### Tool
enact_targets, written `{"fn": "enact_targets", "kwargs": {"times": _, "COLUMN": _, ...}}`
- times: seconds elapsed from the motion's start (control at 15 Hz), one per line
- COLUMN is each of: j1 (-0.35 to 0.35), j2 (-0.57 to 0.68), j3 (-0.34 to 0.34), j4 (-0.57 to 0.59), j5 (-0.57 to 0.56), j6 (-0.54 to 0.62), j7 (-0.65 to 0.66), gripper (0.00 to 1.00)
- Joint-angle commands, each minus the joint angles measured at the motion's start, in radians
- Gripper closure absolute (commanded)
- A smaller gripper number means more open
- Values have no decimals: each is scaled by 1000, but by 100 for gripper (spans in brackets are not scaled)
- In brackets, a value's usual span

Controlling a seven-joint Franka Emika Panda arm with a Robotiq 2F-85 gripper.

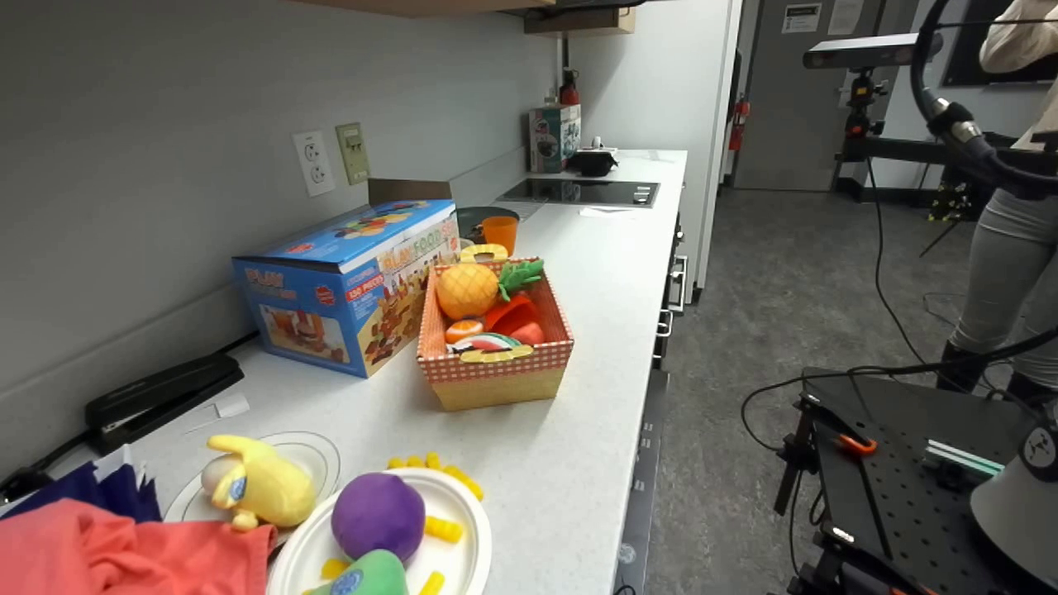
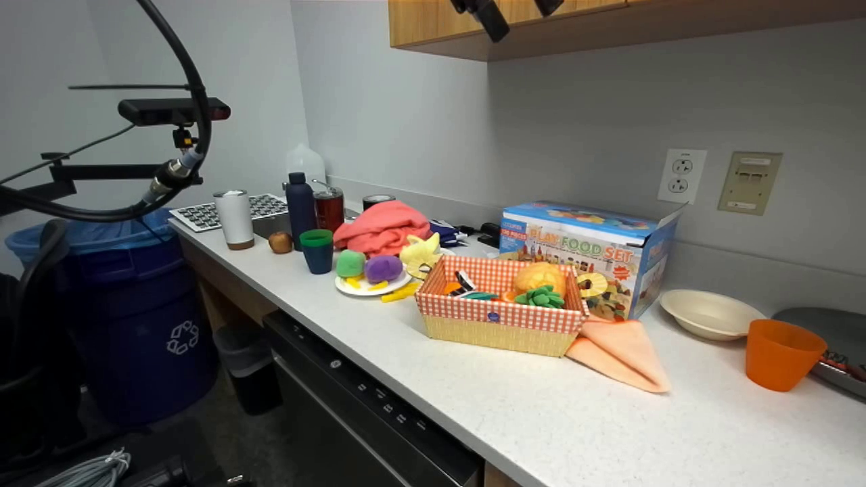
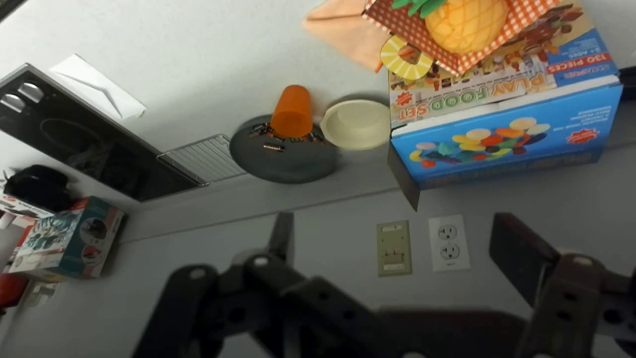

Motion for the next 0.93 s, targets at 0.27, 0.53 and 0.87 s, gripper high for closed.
{"fn": "enact_targets", "kwargs": {"times": 0.27, "j1": -64, "j2": 109, "j3": 15, "j4": 124, "j5": -75, "j6": 149, "j7": 97, "gripper": 0}}
{"fn": "enact_targets", "kwargs": {"times": 0.53, "j1": -90, "j2": 166, "j3": 32, "j4": 193, "j5": -129, "j6": 196, "j7": 157, "gripper": 0}}
{"fn": "enact_targets", "kwargs": {"times": 0.87, "j1": -86, "j2": 205, "j3": 39, "j4": 277, "j5": -192, "j6": 192, "j7": 219, "gripper": 0}}
